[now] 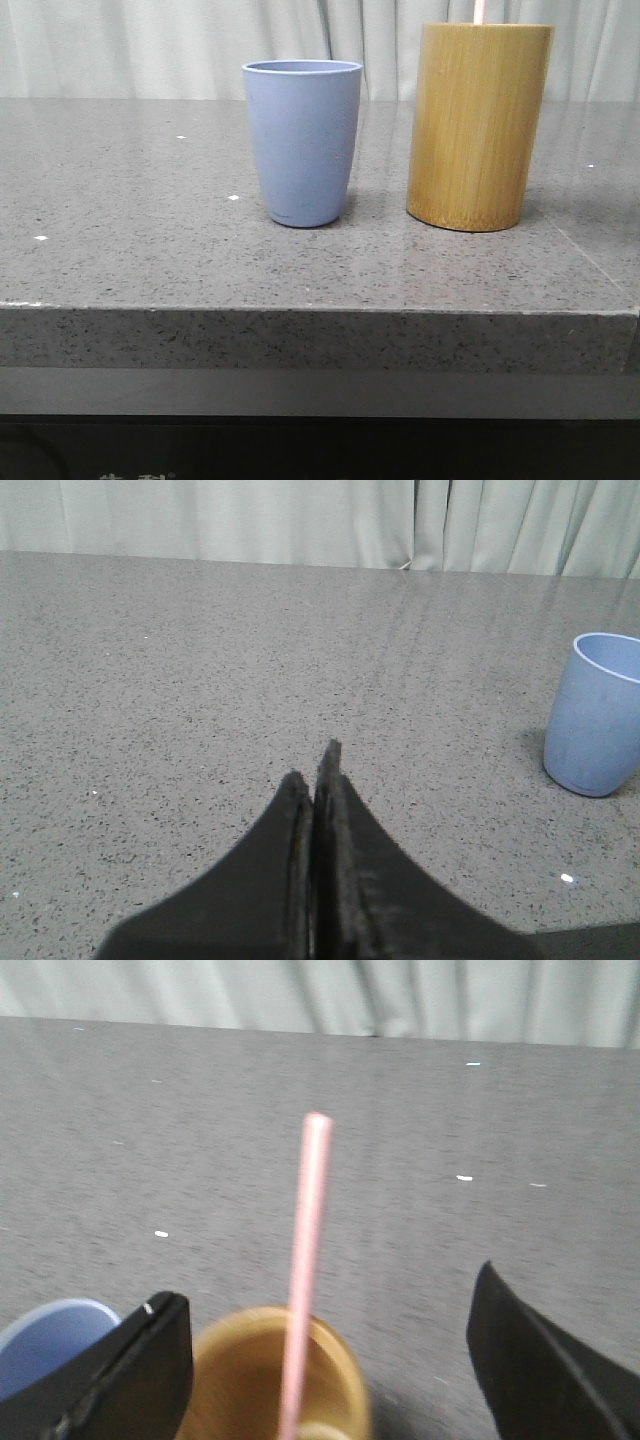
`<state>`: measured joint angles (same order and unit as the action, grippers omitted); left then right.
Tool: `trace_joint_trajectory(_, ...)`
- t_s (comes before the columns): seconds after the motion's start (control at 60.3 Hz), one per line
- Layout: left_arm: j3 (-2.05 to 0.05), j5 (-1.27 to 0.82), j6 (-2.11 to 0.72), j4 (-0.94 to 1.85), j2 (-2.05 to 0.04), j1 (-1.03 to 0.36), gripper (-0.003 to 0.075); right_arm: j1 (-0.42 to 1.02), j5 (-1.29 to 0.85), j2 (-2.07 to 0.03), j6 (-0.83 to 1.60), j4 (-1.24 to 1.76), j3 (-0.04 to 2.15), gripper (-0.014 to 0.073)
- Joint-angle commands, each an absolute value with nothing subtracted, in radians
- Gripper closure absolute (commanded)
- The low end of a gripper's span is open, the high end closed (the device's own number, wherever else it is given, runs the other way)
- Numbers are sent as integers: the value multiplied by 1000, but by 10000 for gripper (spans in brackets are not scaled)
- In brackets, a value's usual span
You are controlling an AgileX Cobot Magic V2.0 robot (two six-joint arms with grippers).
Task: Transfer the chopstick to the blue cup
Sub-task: 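Grasp the pink chopstick with the right gripper and lift it out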
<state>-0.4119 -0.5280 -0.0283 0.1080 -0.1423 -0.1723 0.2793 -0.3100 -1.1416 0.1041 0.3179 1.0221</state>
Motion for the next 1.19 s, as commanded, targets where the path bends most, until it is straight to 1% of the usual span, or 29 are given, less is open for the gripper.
trace_joint_trajectory(0.0,-436,-441,-17,120,-153,-171,739,296,-218,-1219,107,390,1124,15)
trace_joint_trajectory(0.182,-436,-441,-17,120,-153,-171,739,296,-217,-1394,107,430,1233,15)
trace_joint_trajectory(0.282,-436,-441,-17,120,-153,-171,739,296,-217,-1453,107,430,1276,16)
trace_joint_trajectory(0.348,-436,-441,-17,120,-153,-171,739,296,-219,-1474,107,430,1290,49)
trace_joint_trajectory(0.415,-436,-441,-17,120,-153,-171,739,296,-218,-1476,107,430,1292,128)
trace_joint_trajectory(0.564,-436,-441,-17,120,-153,-171,739,296,-212,-1464,107,429,1292,424)
trace_joint_trajectory(0.63,-436,-441,-17,120,-153,-171,739,296,-212,-1457,107,429,1292,532)
trace_joint_trajectory(0.697,-436,-441,-17,120,-153,-171,739,296,-212,-1447,107,425,1292,610)
trace_joint_trajectory(0.763,-436,-441,-17,120,-153,-171,739,296,-210,-1432,107,424,1292,658)
trace_joint_trajectory(0.829,-436,-441,-17,120,-153,-171,739,296,-203,-1415,108,417,1292,677)
trace_joint_trajectory(1.178,-436,-441,-17,120,-153,-171,739,296,-119,-1244,157,384,1299,676)
